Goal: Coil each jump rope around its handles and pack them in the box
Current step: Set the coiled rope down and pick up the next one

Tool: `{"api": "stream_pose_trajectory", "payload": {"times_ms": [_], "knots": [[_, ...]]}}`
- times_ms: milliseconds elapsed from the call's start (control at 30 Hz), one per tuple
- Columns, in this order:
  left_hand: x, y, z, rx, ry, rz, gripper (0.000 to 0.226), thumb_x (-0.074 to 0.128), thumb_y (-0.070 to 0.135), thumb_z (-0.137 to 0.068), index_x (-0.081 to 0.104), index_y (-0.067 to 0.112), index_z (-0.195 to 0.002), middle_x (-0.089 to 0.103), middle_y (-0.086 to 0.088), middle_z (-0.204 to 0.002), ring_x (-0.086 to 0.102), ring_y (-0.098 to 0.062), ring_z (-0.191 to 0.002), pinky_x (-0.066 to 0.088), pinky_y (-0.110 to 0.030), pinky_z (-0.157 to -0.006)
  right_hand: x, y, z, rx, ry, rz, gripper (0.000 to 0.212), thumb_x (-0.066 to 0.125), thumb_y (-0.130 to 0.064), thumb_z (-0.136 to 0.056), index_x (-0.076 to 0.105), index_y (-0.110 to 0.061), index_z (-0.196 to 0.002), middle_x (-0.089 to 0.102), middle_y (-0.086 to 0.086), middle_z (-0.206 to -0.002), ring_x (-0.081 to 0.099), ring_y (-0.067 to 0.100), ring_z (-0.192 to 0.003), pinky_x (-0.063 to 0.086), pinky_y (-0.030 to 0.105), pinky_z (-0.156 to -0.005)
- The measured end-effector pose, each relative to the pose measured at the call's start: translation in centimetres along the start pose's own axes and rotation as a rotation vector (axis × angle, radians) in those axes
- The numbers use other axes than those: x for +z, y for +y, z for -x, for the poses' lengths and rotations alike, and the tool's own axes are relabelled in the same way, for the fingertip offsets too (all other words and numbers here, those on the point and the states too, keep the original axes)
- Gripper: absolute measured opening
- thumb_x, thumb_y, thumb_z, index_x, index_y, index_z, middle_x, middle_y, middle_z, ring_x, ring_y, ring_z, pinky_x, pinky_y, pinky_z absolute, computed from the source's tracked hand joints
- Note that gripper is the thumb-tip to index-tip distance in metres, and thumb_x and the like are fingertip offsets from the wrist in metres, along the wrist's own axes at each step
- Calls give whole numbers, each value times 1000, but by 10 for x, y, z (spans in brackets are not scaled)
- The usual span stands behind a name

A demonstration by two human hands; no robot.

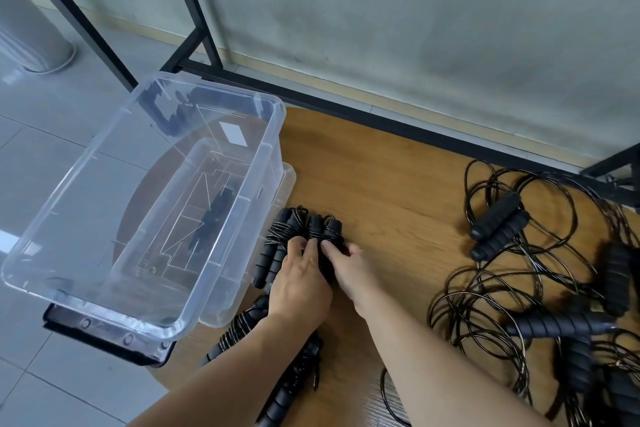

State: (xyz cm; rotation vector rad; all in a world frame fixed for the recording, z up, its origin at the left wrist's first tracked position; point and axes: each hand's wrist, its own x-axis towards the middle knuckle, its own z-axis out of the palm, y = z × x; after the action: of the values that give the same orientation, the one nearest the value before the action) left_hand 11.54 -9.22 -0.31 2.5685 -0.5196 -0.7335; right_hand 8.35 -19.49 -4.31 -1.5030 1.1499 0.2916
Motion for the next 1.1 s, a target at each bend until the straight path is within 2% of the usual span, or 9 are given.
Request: {"api": "stream_pose_trajectory", "payload": {"times_ms": [167, 300, 433, 500, 567, 733, 833, 933, 1100], "knots": [[-10, 7, -2, -8, 52, 5, 35, 37, 23, -103, 47, 24, -137, 41, 5, -135, 54, -18, -111, 41, -27, -78, -13, -10, 15, 5, 82, 18, 57, 51, -59, -92, 53, -22, -136, 57, 3, -134, 55, 26, -119, 44, 36, -93], [-11, 26, 1, 57, 1, -25, 31, 38, 39, -104, 60, 22, -90, 64, 4, -90, 55, -15, -75, 43, -31, -63, -36, -11, 35, 4, 206, -18, 44, 44, -58, -93, 60, -22, -113, 68, 6, -114, 64, 26, -101, 53, 38, -86], [-11, 58, 10, 30, -119, 277, 46, 46, 42, -101, 50, 14, -64, 48, 6, -51, 46, -15, -48, 37, -29, -50, -72, -7, 61, 7, 305, -93, 52, 37, -57, -97, 68, -15, -101, 70, 7, -104, 64, 27, -99, 51, 38, -85], [-9, 70, 15, 17, -167, 338, 47, 48, 41, -100, 51, 11, -65, 43, 5, -51, 41, -14, -46, 33, -26, -48, -90, -1, 75, 9, 338, -183, 44, 42, -51, -99, 64, -18, -79, 66, 3, -82, 62, 23, -80, 46, 33, -71], [-4, 90, 24, 31, -257, 337, 44, 49, 41, -100, 63, 5, -78, 47, 2, -54, 40, -13, -43, 31, -22, -42, -113, 12, 97, 12, 386, -290, 41, 47, -47, -98, 59, -21, -68, 61, 0, -73, 58, 20, -71, 44, 34, -67], [15, 131, 50, 33, -422, 322, 22, 53, 30, -100, 70, 16, -95, 44, 8, -45, 33, -5, -28, 28, -17, -34, -166, 55, 136, 99, 473, -440, 36, 53, -45, -96, 64, -19, -74, 61, -3, -68, 54, 15, -66, 39, 32, -64], [25, 159, 52, 124, -448, 259, 20, 52, 29, -101, 69, 20, -108, 57, 9, -62, 49, -3, -48, 36, -18, -43, -200, 77, 144, 125, 517, -511, 33, 56, -43, -94, 69, -16, -81, 61, -2, -66, 53, 14, -62, 39, 30, -60], [35, 188, 39, 191, -435, 157, 24, 49, 34, -102, 64, 21, -116, 60, 8, -75, 51, -5, -58, 38, -17, -48, -228, 83, 139, 120, 498, -544, 28, 55, -34, -98, 68, -10, -90, 56, 2, -67, 44, 13, -53, 34, 24, -49], [45, 240, -4, 249, -349, 54, 28, 43, 20, -103, 64, 14, -120, 65, -3, -101, 58, -14, -74, 43, -19, -56, -264, 60, 98, 68, 400, -520, 17, 52, -19, -100, 58, -11, -87, 52, 5, -72, 42, 13, -56, 35, 24, -51]]}}
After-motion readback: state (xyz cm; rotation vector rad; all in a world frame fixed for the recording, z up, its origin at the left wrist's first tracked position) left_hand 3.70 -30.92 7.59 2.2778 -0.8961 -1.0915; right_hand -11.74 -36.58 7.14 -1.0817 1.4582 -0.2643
